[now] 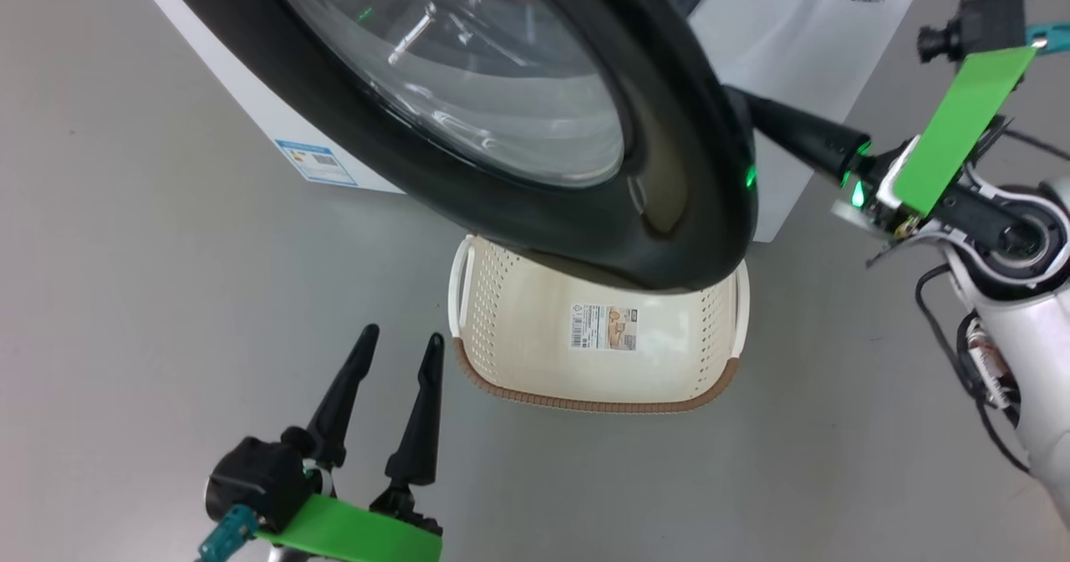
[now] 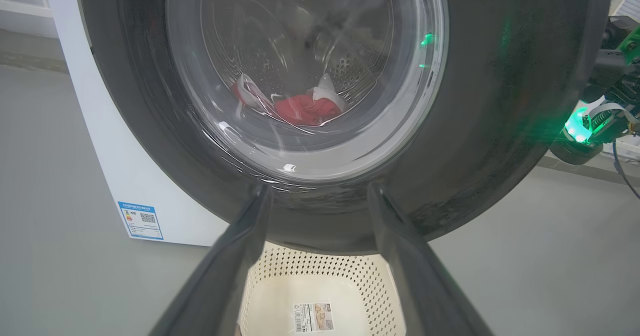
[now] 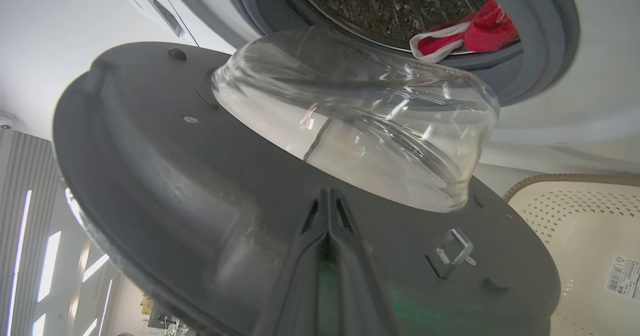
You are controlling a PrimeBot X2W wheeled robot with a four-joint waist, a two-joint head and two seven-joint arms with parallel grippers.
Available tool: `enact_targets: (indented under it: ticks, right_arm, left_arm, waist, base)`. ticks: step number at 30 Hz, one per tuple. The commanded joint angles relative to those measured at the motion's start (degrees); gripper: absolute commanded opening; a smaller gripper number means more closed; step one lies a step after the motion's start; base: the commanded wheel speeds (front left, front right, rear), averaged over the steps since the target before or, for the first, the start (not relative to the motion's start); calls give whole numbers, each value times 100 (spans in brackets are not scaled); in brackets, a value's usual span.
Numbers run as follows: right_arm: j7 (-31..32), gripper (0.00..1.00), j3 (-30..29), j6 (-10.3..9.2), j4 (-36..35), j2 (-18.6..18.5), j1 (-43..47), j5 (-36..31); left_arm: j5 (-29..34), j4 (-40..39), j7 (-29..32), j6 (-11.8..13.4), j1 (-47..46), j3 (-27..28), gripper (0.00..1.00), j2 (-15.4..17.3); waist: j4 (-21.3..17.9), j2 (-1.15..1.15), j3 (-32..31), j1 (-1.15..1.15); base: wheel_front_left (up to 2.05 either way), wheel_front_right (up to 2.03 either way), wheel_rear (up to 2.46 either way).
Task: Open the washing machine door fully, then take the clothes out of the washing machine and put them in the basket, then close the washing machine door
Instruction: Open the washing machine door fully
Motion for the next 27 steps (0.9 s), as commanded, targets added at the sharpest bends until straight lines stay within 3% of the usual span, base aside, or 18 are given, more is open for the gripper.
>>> enact_targets:
  ticks: [1,24,27]
  right_arm:
    - [57,0,65,45,-228,138,132,-86]
    - [401,0,127,45,-761,560,904,-291]
    - [276,24,125,45,-756,575,898,-455]
  left_arm:
    - [75,-107,-69,-14,77,195,100,60]
    - [180,-124,-69,-32,310,298,100,60]
    - [189,-130,-69,-49,309,293,100,60]
  waist:
    - [-14,0,-49,0]
    - [-120,0,-399,0]
    - [-140,0,-406,0]
  base:
    - [0,0,0]
    - [0,0,0]
    - [0,0,0]
